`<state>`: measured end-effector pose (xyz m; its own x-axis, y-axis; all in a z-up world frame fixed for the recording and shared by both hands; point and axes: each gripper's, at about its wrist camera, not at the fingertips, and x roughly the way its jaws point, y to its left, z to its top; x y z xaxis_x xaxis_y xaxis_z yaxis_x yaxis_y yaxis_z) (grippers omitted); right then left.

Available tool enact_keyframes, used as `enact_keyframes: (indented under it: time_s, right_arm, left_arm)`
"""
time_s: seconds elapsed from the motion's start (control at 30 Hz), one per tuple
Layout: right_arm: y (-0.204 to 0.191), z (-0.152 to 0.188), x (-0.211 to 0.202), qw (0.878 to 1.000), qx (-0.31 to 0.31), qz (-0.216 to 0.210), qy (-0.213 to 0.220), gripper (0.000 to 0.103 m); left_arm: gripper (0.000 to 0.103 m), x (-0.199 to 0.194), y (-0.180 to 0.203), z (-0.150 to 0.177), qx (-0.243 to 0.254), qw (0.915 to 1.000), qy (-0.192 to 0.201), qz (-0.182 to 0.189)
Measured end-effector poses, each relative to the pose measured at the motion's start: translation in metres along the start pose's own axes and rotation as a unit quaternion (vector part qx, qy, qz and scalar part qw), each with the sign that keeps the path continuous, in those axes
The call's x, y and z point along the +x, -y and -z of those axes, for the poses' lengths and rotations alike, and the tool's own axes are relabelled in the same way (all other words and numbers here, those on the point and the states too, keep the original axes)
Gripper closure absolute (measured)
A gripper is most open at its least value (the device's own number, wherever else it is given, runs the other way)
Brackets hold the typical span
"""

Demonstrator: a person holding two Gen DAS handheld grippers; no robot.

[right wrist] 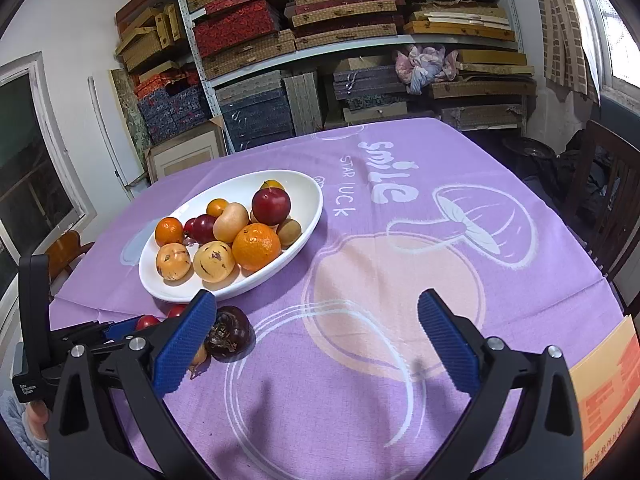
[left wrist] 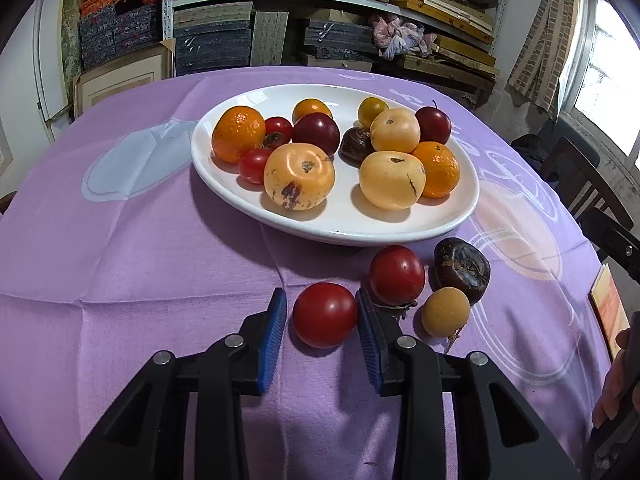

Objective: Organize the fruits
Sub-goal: 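Grasp a red tomato with the left tool while the right tool grasps the small brown fruit, then carry the red tomato and small brown fruit onto the plate, open both tools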

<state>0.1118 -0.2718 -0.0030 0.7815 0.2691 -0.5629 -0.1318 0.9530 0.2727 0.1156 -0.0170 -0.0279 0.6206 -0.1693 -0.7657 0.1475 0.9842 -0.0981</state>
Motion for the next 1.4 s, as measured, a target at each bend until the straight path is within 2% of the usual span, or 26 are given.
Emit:
enact_keyframes:
  time_s: [0.03,0.1,0.17,0.23,0.37,0.47,0.53,0.6,0.63,0.77,0.97,1.03,1.1,1.17,1.23,1.4]
  right_arm:
    - [0.000,0.000,0.000,1.000,0.000,0.001,-0.001,0.004]
    - [-0.001,0.000,0.002,1.000,-0.002,-0.004,-0.005,0.004]
    - [-0.005,0.001,0.004,1.000,-0.011,-0.018,-0.016,0.004]
    - [-0.013,0.004,0.006,0.999,-0.034,-0.022,-0.025,0.004]
    - [-0.038,0.013,0.012,0.994,-0.091,-0.038,-0.053,0.004]
    - [-0.060,0.023,0.010,0.988,-0.124,-0.071,-0.064,0.004]
    - [-0.074,0.030,0.012,0.983,-0.141,-0.093,-0.078,0.009]
    - [-0.087,0.037,0.019,0.976,-0.152,-0.114,-0.106,0.032]
    - [-0.091,0.039,0.024,0.974,-0.153,-0.120,-0.118,0.034]
    - [-0.095,0.043,0.039,0.970,-0.139,-0.136,-0.148,0.036]
    - [-0.099,0.034,0.051,0.972,-0.112,-0.144,-0.152,0.038]
    - [-0.105,0.033,0.053,0.972,-0.121,-0.135,-0.150,0.044]
    - [-0.110,0.033,0.056,0.973,-0.137,-0.116,-0.146,0.059]
    - [-0.109,0.035,0.059,0.973,-0.145,-0.104,-0.149,0.069]
    - [-0.105,0.035,0.064,0.972,-0.136,-0.105,-0.160,0.071]
    - [-0.104,0.032,0.069,0.973,-0.137,-0.102,-0.156,0.072]
  left_arm:
    - [0.072,-0.002,0.001,0.000,0.001,1.0000,0.004,-0.002]
    - [0.072,-0.007,0.002,0.002,0.004,0.9997,0.019,-0.012]
    - [0.072,-0.016,0.005,0.005,0.016,0.9983,0.039,-0.040]
    - [0.073,-0.022,0.006,0.009,0.025,0.9969,0.046,-0.058]
    - [0.073,-0.036,-0.006,0.020,0.015,0.9963,0.048,-0.070]
    - [0.073,-0.047,-0.016,0.024,0.006,0.9947,0.061,-0.083]
    - [0.073,-0.046,-0.022,0.023,-0.007,0.9954,0.057,-0.077]
    - [0.073,-0.043,-0.027,0.023,-0.018,0.9967,0.045,-0.066]
    - [0.073,-0.042,-0.029,0.022,-0.023,0.9969,0.041,-0.062]
    - [0.073,-0.041,-0.037,0.024,-0.042,0.9971,0.035,-0.052]
    - [0.073,-0.041,-0.038,0.026,-0.047,0.9974,0.031,-0.046]
    - [0.073,-0.042,-0.038,0.026,-0.047,0.9973,0.031,-0.047]
    - [0.073,-0.041,-0.039,0.026,-0.048,0.9973,0.030,-0.046]
    - [0.073,-0.041,-0.040,0.026,-0.049,0.9974,0.028,-0.046]
    - [0.073,-0.041,-0.040,0.026,-0.049,0.9974,0.027,-0.046]
    - [0.072,-0.041,-0.039,0.026,-0.045,0.9975,0.027,-0.047]
